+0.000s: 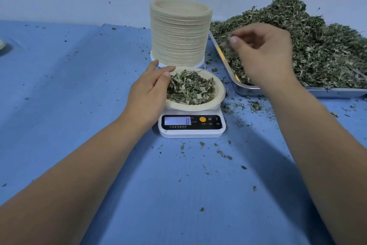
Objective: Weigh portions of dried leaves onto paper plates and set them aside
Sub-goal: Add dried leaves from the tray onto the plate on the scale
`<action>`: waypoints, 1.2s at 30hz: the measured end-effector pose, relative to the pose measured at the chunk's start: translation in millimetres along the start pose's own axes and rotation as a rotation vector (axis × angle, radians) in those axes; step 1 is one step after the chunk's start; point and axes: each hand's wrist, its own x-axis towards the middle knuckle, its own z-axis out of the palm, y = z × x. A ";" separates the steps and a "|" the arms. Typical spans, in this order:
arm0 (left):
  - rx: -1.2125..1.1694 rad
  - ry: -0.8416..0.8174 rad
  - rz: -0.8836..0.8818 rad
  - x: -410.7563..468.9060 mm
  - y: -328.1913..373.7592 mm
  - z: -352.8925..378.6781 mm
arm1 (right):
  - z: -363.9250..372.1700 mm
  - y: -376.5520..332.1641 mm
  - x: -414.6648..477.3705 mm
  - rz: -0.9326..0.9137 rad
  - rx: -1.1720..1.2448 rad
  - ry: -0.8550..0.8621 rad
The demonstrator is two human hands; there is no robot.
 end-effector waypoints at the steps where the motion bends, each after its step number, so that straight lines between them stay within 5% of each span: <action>1: 0.000 0.004 -0.005 0.3 0.2 -0.6 | -7.4 9.2 2.1 0.024 -0.056 0.057; 6: 0.003 0.005 -0.016 0.0 0.6 0.0 | -29.1 58.6 -8.3 0.200 -0.586 -0.089; 11: -0.019 0.004 -0.015 -0.2 -0.1 0.4 | -7.9 27.5 -12.2 -0.022 -0.470 -0.157; 16: -0.044 0.019 -0.028 0.2 0.1 0.4 | 31.2 -19.3 -16.5 -0.183 -0.498 -0.545; 21: -0.057 0.063 -0.040 1.1 -2.0 -0.3 | 61.1 -38.4 -13.2 -0.181 -0.625 -0.677; 31: -0.055 0.107 -0.028 3.7 -5.4 2.1 | 64.5 -45.0 2.2 -0.174 -0.521 -0.544; 36: -0.053 0.092 -0.022 4.4 -6.8 3.0 | 69.9 -43.4 -1.8 -0.158 -0.648 -0.694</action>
